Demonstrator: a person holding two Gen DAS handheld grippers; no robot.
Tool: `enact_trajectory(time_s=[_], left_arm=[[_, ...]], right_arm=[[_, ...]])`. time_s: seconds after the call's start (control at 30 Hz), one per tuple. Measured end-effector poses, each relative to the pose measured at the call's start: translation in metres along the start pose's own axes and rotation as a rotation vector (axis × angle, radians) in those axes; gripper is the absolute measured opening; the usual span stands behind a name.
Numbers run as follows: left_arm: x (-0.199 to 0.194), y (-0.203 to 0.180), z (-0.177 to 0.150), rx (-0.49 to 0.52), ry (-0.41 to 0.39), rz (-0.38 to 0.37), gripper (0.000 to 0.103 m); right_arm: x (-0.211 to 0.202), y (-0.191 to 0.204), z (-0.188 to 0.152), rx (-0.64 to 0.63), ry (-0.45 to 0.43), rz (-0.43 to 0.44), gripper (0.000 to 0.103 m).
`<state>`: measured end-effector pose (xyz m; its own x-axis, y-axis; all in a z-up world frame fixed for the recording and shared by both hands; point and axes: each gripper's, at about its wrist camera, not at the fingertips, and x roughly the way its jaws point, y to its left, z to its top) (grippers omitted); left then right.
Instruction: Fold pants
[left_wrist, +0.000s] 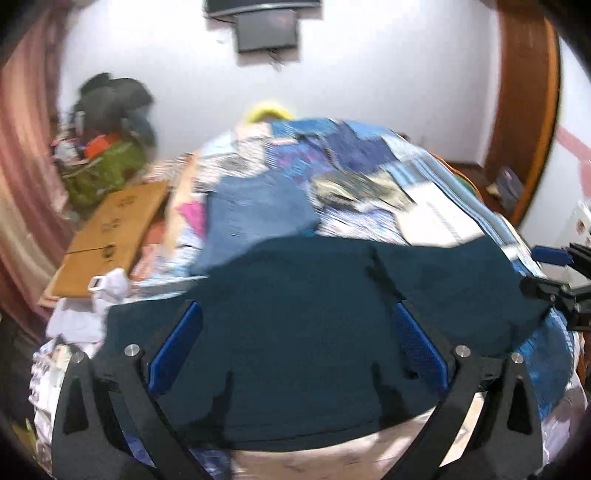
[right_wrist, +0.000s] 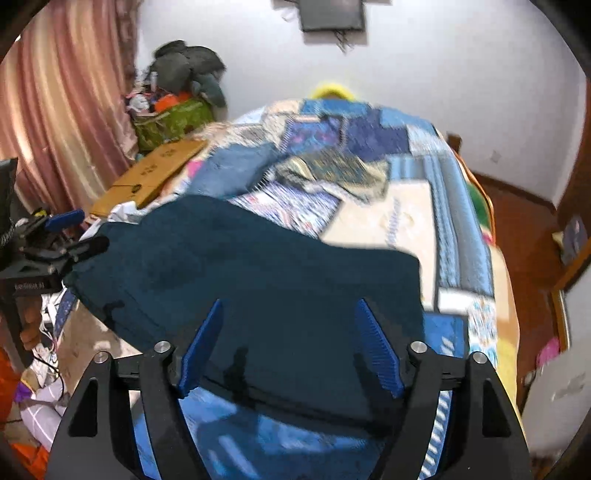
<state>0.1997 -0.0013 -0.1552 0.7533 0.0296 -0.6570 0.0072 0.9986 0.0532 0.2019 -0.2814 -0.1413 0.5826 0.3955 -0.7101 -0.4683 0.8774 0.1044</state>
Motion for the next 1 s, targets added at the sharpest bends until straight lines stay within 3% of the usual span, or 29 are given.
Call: enact_trajectory(time_s=[0.23,0.37,0.47,0.57,0.67,0.8,0.93,1.0], left_arm=[[-0.014,0.091,-0.014,-0.184,0.003,0.094,0.103],[-0.006,0.143,-0.035,-0.297,0.103,0.127,0.103],[0.004,0.179,-0.059,-0.405,0.181,0.128,0.103],[0.013,0.202,-0.083,-0.475,0.253,0.105,0.103],[0.021,0.214,-0.108,-0.540,0.314,0.053,0.103],[0.030,0.221,-0.133,-0.632,0.370,-0.049,0.102],[0.037,0.219,-0.146,-0.735,0.358,-0.224,0.098],[0.043,0.215,-0.145,-0.754,0.354,-0.265,0.098]], right_arm=[[0.024,0.037,0.022,-0.087,0.003,0.038,0.074],[0.042,0.057,0.022,-0.133,0.020,0.047,0.075],[0.062,0.066,0.009,-0.171,0.068,0.000,0.079],[0.068,0.056,-0.003,-0.076,0.074,0.019,0.083],[0.072,0.041,-0.006,0.034,0.137,0.057,0.086],[0.069,0.045,-0.010,0.034,0.143,0.042,0.086],[0.069,0.044,-0.010,0.057,0.147,0.050,0.086],[0.070,0.043,-0.010,0.061,0.145,0.054,0.087]])
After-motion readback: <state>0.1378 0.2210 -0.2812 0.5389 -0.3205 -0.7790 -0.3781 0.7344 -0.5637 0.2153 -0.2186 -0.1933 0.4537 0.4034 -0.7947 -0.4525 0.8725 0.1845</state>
